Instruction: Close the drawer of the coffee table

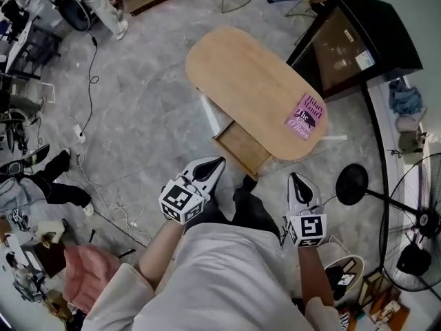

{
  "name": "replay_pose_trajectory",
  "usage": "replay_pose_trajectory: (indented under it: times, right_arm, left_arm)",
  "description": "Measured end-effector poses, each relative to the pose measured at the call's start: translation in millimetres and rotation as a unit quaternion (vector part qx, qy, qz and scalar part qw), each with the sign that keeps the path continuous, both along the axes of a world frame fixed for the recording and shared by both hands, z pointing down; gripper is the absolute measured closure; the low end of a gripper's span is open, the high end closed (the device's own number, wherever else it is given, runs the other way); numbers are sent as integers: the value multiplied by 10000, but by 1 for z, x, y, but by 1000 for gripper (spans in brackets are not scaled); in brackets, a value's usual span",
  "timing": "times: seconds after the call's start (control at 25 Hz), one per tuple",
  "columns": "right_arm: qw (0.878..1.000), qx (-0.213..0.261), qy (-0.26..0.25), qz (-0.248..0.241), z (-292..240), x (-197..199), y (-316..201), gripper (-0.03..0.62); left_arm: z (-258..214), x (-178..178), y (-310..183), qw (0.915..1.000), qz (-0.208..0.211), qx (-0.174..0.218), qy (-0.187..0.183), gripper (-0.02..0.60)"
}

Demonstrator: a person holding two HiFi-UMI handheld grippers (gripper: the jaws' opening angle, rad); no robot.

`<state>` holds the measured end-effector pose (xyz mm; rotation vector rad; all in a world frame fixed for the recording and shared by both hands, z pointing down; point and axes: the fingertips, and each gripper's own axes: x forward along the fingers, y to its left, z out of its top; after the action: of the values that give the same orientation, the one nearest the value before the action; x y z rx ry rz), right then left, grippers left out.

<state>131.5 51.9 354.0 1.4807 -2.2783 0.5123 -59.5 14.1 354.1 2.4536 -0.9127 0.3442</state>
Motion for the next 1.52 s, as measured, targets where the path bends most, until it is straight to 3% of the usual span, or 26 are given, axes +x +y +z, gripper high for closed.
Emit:
replay_pose_trajectory:
  times: [0.28,0.72,1.0,1.52]
  right_arm:
    - [9971,-349,-90,-663,39,-6,-14,583]
    - [9883,-867,-118,-1253,104,-34,-24,583]
    - [9834,-1209,-131,-1347,156,-58,-29,583]
    - [9769,-1852,-224,-1046,270,-70,-32,583]
  left_arm:
    - [38,4,2,9978,-537,-384,-29,574]
    - [108,-16,13,9875,-1218,-990,123,574]
    - [168,-33,16,9782,-1474,-1432,302,574]
    - [297,-48,26,9600,-1747,-2155,376,574]
